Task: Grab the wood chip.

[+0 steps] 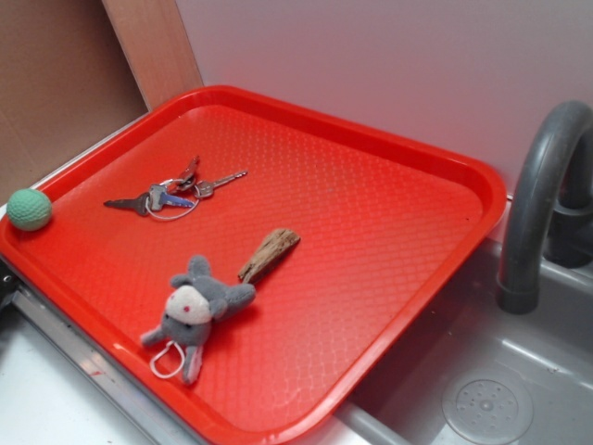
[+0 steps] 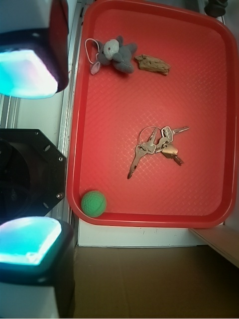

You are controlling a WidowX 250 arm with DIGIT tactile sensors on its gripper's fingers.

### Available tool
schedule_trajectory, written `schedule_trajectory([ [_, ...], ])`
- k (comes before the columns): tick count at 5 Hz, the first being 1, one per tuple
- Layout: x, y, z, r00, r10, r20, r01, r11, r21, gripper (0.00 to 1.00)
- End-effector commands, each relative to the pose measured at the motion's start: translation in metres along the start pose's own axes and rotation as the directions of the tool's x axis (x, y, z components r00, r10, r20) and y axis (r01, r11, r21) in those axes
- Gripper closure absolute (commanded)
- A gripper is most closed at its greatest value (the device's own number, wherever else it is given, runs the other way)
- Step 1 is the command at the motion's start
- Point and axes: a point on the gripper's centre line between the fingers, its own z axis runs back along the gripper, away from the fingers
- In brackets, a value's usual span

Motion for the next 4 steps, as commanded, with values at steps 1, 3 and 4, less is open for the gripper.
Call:
schedule_trajectory([
  [1,0.000,0.000,0.000,1.000,0.000,0.000,0.000,1.000,0.000,0.00],
  [3,0.064,-0.046,-0.031,0.990,0.118,-0.074,-0.126,0.987,-0.102,0.00],
  [4,0.089,-0.070,-0.052,0.985,0.151,-0.084,-0.163,0.975,-0.151,0.00],
])
